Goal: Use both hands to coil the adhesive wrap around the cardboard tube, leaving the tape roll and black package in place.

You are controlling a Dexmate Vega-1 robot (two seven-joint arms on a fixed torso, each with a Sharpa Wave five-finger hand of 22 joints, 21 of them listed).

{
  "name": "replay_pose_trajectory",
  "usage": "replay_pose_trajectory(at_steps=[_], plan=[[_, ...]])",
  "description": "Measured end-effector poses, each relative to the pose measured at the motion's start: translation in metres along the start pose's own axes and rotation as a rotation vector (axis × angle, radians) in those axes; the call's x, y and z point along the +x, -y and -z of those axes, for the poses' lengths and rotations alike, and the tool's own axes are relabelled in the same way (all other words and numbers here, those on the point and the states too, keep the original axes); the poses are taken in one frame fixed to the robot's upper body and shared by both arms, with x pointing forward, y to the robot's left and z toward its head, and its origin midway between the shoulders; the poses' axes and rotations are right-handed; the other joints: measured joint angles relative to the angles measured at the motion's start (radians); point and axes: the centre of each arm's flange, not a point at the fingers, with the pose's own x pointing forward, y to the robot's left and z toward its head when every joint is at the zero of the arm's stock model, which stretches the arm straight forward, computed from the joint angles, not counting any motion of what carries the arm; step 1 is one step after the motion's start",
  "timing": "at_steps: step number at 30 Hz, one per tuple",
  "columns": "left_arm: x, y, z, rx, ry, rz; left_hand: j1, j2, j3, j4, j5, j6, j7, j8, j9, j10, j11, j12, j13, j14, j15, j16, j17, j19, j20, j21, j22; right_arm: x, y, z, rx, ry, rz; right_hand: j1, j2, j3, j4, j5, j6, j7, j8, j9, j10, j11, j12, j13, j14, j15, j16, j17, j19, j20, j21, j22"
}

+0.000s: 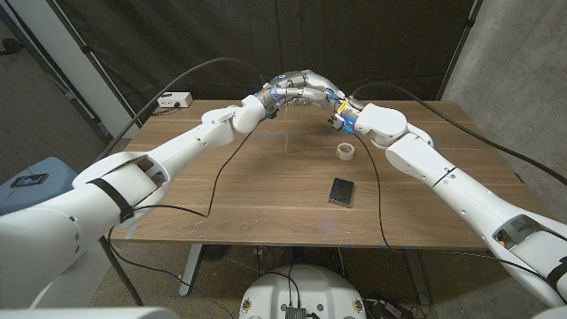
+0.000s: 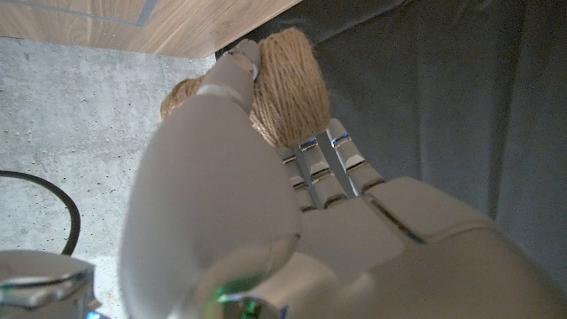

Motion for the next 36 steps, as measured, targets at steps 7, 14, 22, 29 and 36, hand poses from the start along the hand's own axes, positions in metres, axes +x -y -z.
replay_pose_trajectory(at_steps=[7,14,22,29,36], plan=[[0.0,0.003,-0.001,-0.003,0.001,0.013,0.0,0.0,0.0,0.0,0.0,0.001,0.001,0.0,0.0,0.0,0.0,0.0,0.0,0.0,0.0,0.0,0.0,0.0,0.0,0.0,-0.005,0.001,0.005,-0.004,-0.006,0.016,0.008,0.0,0.0,0.0,0.0,0.0,0.0,0.0,-0.004,0.0,0.003,0.004,0.0,0.0,0.0,0.0,0.0,0.001,0.0,0.0,0.008,0.0],[-0.002,0.006,-0.002,-0.003,0.005,0.028,0.0,0.0,0.0,0.0,0.0,0.001,0.001,0.0,0.0,0.0,0.0,-0.001,0.0,0.0,0.0,-0.003,0.0,0.0,0.0,0.002,-0.005,0.003,0.01,-0.008,-0.017,0.029,0.017,0.0,0.0,-0.003,-0.003,0.0,0.0,0.0,-0.004,0.0,0.003,0.004,0.0,0.005,0.0,0.0,0.0,0.01,0.008,0.0,0.008,0.0],[-0.006,0.011,-0.005,-0.008,0.013,0.04,0.0,0.0,0.0,0.0,0.0,0.001,0.001,0.0,0.0,0.0,0.0,-0.004,0.001,0.0,0.0,-0.004,0.0,-0.009,0.002,0.008,-0.005,0.004,0.016,-0.012,-0.04,0.043,0.032,0.0,0.0,-0.003,-0.003,0.0,0.0,0.0,-0.007,0.0,0.003,0.004,0.0,0.01,0.0,0.0,0.007,0.015,0.008,0.0,0.016,0.0],[-0.008,0.012,-0.006,-0.012,0.016,0.046,0.0,0.0,0.0,0.0,0.0,0.001,0.001,0.0,0.0,0.0,0.0,-0.005,0.004,0.0,0.0,-0.005,0.0,-0.009,0.002,0.008,-0.005,0.005,0.022,-0.013,-0.053,0.047,0.041,0.0,0.0,-0.006,0.0,0.0,0.005,0.005,-0.009,0.0,0.003,0.004,-0.004,0.01,0.002,0.002,0.007,0.015,0.008,0.0,0.016,0.0],[-0.01,0.014,-0.008,-0.016,0.02,0.054,0.0,0.0,0.0,0.0,-0.001,0.001,0.001,-0.001,0.0,0.0,0.0,-0.007,0.004,0.0,0.0,-0.002,0.0,-0.009,0.002,0.008,-0.005,0.006,0.028,-0.014,-0.072,0.05,0.052,0.0,0.0,-0.006,0.0,0.0,0.005,0.005,-0.011,0.0,0.009,0.009,-0.004,0.014,0.005,0.005,0.007,0.02,0.012,-0.004,0.016,0.0]])
